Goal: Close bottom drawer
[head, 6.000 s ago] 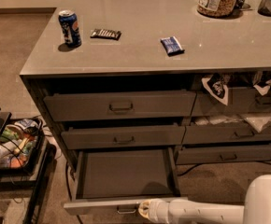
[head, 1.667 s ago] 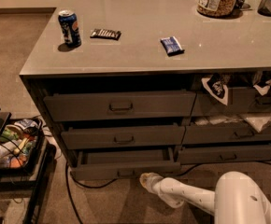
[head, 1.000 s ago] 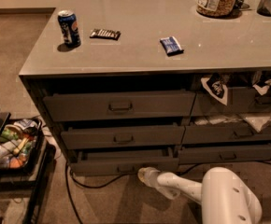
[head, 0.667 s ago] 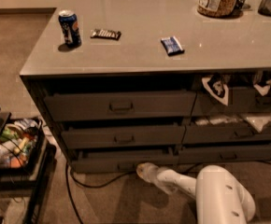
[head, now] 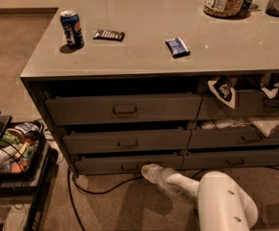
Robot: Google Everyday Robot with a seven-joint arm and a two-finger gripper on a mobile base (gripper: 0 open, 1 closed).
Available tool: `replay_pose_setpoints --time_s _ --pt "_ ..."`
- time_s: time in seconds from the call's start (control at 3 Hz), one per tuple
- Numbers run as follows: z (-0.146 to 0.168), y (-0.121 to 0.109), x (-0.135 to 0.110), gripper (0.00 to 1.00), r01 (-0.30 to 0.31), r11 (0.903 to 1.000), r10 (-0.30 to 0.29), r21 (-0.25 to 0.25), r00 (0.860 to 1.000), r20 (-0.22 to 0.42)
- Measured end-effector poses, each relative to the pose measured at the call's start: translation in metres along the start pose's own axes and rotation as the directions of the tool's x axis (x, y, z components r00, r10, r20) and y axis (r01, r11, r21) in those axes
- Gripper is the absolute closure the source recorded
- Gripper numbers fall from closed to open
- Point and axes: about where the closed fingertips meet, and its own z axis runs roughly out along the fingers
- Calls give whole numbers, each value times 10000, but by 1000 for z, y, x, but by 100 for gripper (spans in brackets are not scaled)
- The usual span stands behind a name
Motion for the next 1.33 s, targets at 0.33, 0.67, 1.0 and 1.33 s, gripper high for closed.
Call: replay_pose_setpoints --time_s 0.33,0.67,1.0,1.33 --pt "-8 6 -3 100 -79 9994 73 -340 9998 -174" --pt "-29 15 -8 100 -336 9968 295 -729 9980 -560" --pt "-55 29 -22 100 -487 9951 410 -861 9952 -892" --pt "-90 38 -32 100 -635 9971 584 -414 9918 -1140"
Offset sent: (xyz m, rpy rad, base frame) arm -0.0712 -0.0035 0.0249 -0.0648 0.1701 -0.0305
